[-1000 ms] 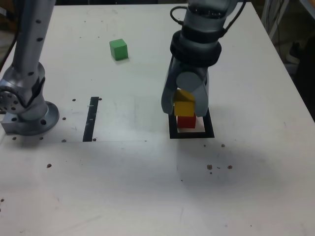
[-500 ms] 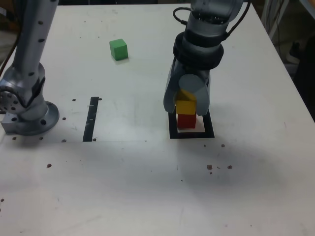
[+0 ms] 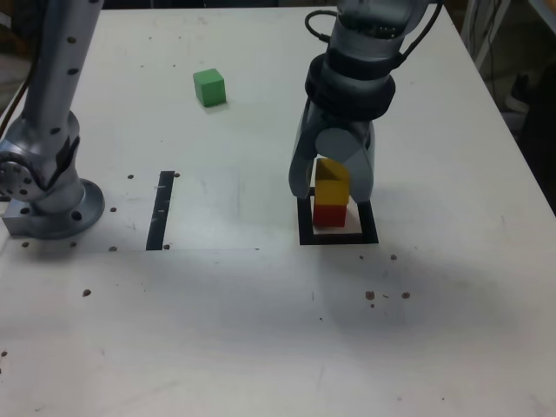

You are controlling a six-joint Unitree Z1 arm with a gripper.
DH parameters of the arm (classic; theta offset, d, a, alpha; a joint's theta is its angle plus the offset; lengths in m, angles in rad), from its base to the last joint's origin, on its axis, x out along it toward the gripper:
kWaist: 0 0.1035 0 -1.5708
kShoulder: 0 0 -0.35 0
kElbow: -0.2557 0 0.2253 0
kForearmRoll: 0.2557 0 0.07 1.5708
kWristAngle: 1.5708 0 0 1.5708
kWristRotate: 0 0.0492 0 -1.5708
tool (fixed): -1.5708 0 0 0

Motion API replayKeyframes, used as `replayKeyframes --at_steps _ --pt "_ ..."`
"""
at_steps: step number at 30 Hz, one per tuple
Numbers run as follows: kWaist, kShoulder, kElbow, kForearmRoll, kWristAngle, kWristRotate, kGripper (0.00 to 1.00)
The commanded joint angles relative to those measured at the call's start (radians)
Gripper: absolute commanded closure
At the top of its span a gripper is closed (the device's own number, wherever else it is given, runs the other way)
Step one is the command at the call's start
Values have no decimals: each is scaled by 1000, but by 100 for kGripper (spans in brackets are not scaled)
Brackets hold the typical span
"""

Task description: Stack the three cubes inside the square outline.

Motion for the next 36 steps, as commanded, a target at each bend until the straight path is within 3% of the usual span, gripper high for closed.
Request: replayKeyframes --at_steps 1,9,14,17,22,26,31,36 --pt "-1 -9 -6 5 5 0 1" --pt "-1 -40 -6 46 28 0 0" --pt "13 -167 12 108 100 24 0" --pt "55 -265 49 116 126 76 0" --pt "194 -386 104 119 153 161 0" --pt "324 -428 120 119 185 199 0" --pt "502 -416 150 110 218 208 1" --pt "672 -356 153 90 225 238 0"
